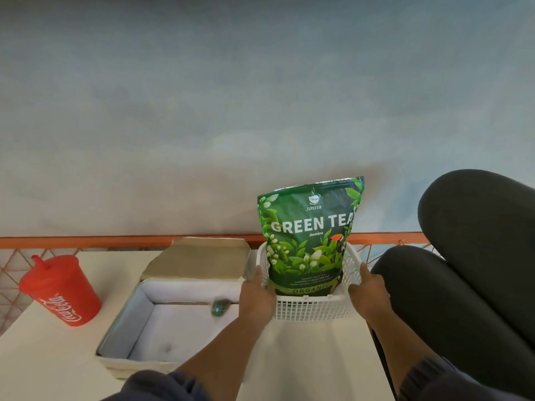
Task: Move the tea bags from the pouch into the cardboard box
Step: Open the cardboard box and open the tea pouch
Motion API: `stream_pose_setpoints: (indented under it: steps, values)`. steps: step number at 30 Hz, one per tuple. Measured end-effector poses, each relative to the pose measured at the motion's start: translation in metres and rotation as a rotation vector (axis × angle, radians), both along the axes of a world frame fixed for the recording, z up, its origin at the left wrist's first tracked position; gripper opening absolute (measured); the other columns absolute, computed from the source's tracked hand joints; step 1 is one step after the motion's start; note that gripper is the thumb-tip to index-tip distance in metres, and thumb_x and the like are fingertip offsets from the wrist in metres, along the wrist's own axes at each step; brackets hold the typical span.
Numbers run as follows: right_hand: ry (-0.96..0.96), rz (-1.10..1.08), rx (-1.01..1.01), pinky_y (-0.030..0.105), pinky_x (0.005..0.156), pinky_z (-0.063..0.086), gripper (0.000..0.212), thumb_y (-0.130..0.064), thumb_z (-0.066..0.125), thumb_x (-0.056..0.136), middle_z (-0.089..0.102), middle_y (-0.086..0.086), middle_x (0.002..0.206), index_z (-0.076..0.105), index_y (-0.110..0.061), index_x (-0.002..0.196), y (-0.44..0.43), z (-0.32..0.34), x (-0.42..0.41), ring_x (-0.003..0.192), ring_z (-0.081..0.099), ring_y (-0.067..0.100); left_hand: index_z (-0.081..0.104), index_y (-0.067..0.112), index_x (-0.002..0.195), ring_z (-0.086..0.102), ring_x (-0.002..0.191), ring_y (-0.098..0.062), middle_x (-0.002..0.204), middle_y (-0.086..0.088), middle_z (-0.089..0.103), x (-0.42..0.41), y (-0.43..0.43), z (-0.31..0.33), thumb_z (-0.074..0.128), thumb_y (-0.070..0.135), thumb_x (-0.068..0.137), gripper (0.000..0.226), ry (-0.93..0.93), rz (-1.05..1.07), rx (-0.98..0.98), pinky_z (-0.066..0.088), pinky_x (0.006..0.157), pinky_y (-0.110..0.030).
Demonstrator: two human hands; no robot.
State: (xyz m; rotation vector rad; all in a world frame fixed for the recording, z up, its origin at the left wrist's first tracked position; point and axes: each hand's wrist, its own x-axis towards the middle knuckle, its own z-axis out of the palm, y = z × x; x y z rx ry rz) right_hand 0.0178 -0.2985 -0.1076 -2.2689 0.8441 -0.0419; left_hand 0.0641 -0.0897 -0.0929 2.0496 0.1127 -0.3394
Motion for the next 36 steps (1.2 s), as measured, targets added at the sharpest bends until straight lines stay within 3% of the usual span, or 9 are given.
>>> stream_pose_setpoints:
  steps: [6,11,14,18,23,26,31,33,36]
  values:
    - [0.1,0.004,-0.207,0.026,0.067,0.042,0.054,-0.009,0.05,0.091,0.047,0.015,0.114,0.029,-0.015,0.14,0.005,0.005,-0.028,0.085,0.051,0.02,0.021,0.024,0.147,0.057,0.109,-0.024,0.142,-0.007,0.044,-0.017,0.01,0.0,0.049,0.02,0.09,0.064,-0.017,-0.105,0.117,0.052,0.081,-0.031]
    - [0.167,-0.034,-0.236,0.032,0.077,0.048,0.067,-0.01,0.044,0.092,0.045,0.016,0.121,0.008,-0.019,0.148,0.03,0.01,-0.076,0.095,0.056,0.024,0.011,0.031,0.148,0.058,0.108,-0.022,0.14,-0.005,0.046,-0.055,0.029,0.007,0.049,0.025,0.09,0.069,0.023,-0.218,0.155,0.049,0.073,-0.025]
    - [0.205,-0.062,-0.245,0.031,0.073,0.051,0.069,-0.009,0.04,0.092,0.049,0.015,0.119,0.003,-0.021,0.149,0.048,0.013,-0.108,0.086,0.055,0.02,0.008,0.037,0.147,0.058,0.099,-0.022,0.138,-0.005,0.047,-0.083,0.046,0.009,0.047,0.024,0.088,0.071,0.066,-0.234,0.138,0.054,0.072,-0.03]
    - [0.249,-0.094,-0.215,0.03,0.061,0.051,0.073,-0.005,0.04,0.089,0.057,0.011,0.111,0.002,-0.023,0.149,0.082,0.018,-0.157,0.077,0.058,0.017,0.007,0.041,0.146,0.054,0.087,-0.019,0.139,-0.003,0.046,-0.124,0.078,0.011,0.045,0.022,0.088,0.072,0.088,-0.285,0.104,0.05,0.058,-0.025]
    - [0.176,-0.197,-0.025,0.029,0.047,0.041,0.075,-0.001,0.036,0.085,0.061,0.008,0.09,0.009,-0.032,0.148,0.137,0.025,-0.22,0.059,0.052,0.017,0.003,0.046,0.143,0.054,0.073,-0.01,0.134,-0.001,0.048,-0.173,0.131,0.01,0.043,0.021,0.091,0.07,0.15,-0.359,0.068,0.053,0.068,-0.032]
    - [0.062,-0.267,0.073,0.026,0.045,0.039,0.07,-0.003,0.038,0.087,0.064,0.007,0.086,0.02,-0.037,0.145,0.173,0.023,-0.256,0.055,0.053,0.018,0.007,0.047,0.143,0.057,0.073,-0.013,0.123,0.003,0.052,-0.197,0.167,0.007,0.047,0.018,0.092,0.071,0.182,-0.343,-0.016,0.053,0.066,-0.032]
    - [-0.103,-0.274,0.11,0.025,0.067,0.041,0.058,-0.004,0.045,0.088,0.058,0.007,0.127,0.037,-0.029,0.141,0.231,0.013,-0.301,0.08,0.054,0.017,0.015,0.042,0.144,0.044,0.057,-0.011,0.097,-0.004,0.055,-0.233,0.239,-0.001,0.052,0.012,0.092,0.071,0.211,-0.336,-0.121,0.041,0.051,-0.023]
    - [-0.171,-0.277,0.18,0.024,0.073,0.039,0.053,-0.005,0.049,0.09,0.061,0.01,0.121,0.042,-0.023,0.139,0.252,0.01,-0.313,0.087,0.053,0.016,0.015,0.041,0.144,0.043,0.055,-0.01,0.085,-0.005,0.052,-0.244,0.267,-0.001,0.052,0.011,0.092,0.071,0.199,-0.341,-0.13,0.041,0.05,-0.021]
    - [-0.243,-0.287,0.282,0.028,0.062,0.041,0.048,-0.01,0.053,0.091,0.064,0.021,0.092,0.045,-0.023,0.136,0.282,0.008,-0.325,0.075,0.056,0.028,0.015,0.039,0.144,0.041,0.05,-0.01,0.061,-0.005,0.044,-0.258,0.303,0.002,0.051,0.009,0.093,0.07,0.185,-0.329,-0.154,0.039,0.05,-0.022]
